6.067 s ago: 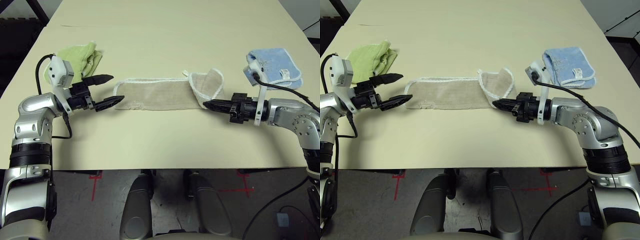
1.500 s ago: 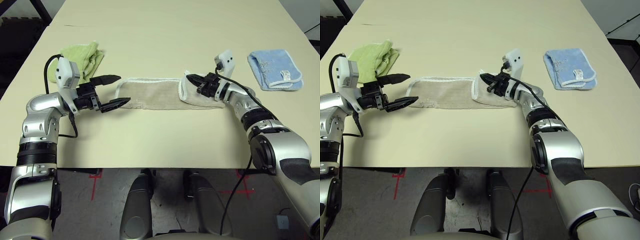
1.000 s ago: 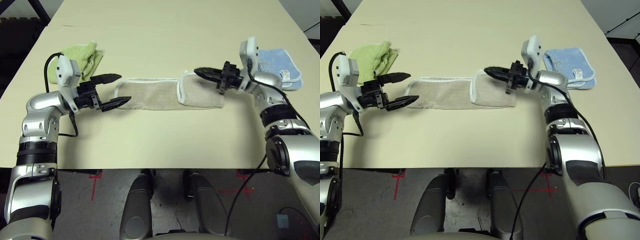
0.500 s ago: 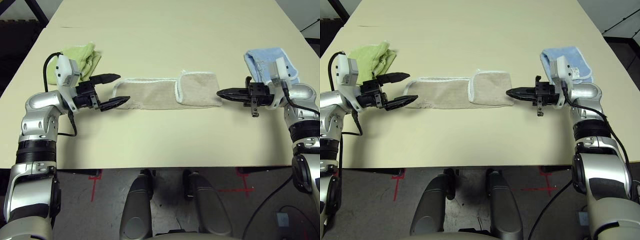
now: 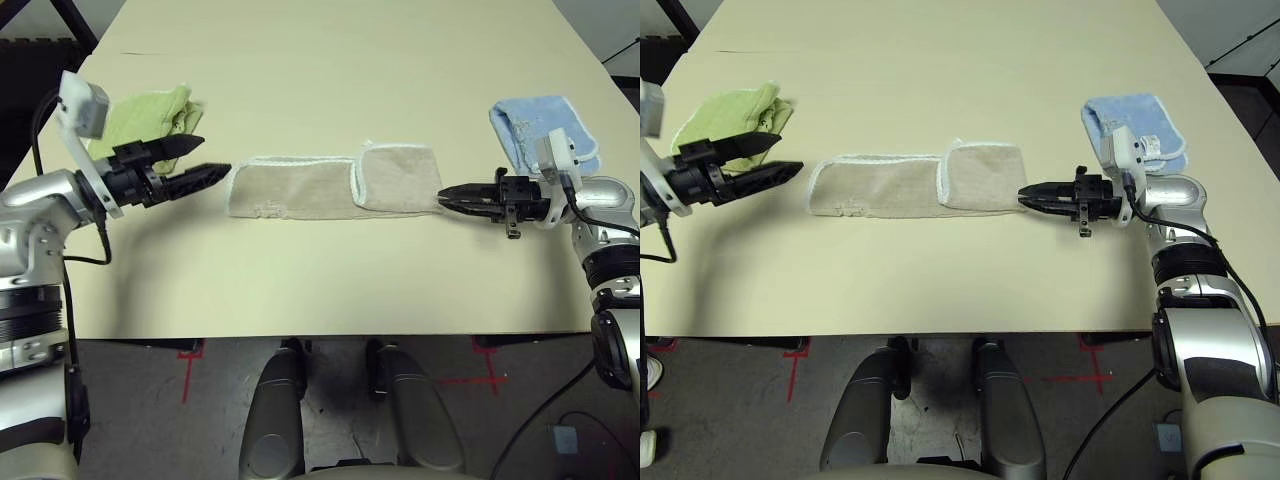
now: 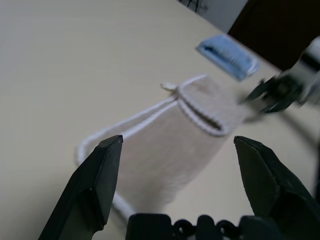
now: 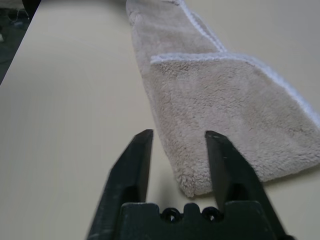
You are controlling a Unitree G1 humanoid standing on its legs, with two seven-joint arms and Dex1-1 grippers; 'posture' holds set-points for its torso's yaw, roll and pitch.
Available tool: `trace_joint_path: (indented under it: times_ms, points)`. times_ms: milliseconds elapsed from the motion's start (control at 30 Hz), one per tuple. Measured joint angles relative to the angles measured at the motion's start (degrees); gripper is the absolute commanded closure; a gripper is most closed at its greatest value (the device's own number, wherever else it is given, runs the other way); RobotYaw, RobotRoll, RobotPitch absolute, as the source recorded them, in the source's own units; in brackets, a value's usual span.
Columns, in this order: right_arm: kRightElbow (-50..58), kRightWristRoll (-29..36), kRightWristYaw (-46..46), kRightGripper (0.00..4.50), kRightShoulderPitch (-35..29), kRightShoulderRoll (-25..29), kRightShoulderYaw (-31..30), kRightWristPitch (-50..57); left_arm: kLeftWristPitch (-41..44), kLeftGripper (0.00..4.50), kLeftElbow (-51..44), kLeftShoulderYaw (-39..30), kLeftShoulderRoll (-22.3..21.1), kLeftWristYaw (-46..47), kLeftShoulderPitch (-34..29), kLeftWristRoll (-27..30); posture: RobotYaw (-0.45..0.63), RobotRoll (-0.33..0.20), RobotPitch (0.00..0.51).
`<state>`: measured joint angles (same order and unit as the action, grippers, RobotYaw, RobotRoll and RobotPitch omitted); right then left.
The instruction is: Fold the towel and set it aside.
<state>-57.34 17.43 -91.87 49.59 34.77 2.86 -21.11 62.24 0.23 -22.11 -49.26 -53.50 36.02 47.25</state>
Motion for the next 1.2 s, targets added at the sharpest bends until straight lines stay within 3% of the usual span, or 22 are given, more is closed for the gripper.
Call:
trace_joint_path:
  times_ms: [100,233,433,800,1000,1200]
  points:
    - [0.34,0.2,-0.08,0.05,0.07,-0.23,0.25,0.42,9.77,0.0,0.25,-5.49,5.46,8.16,3.44,6.36,0.0,0.0,0.254]
    - [1.13,0.71,-0.23,0.05,0.06,-0.55,0.29,1.06,19.02,0.0,1.26,-9.05,9.72,16.54,4.09,9.73,-0.01,0.0,0.255]
    - [1.33,0.87,-0.23,0.05,0.05,-0.59,0.49,1.11,25.4,0.0,5.23,-9.66,9.94,22.86,3.68,8.83,-0.03,0.0,0.257]
    - [5.17,0.85,1.41,0.05,-0.52,-1.53,0.48,3.37,27.49,0.0,9.73,-5.88,2.98,22.55,-0.29,4.35,-0.02,0.0,0.26]
    - [6.63,0.81,2.18,0.05,-0.38,-1.74,0.46,5.15,28.47,0.0,11.98,-6.07,3.46,22.33,0.36,3.74,-0.02,0.0,0.262]
    - [6.77,0.66,2.58,0.05,0.28,-1.8,0.41,5.67,29.25,0.0,12.42,-6.45,6.82,23.27,2.97,3.35,-0.03,0.0,0.263]
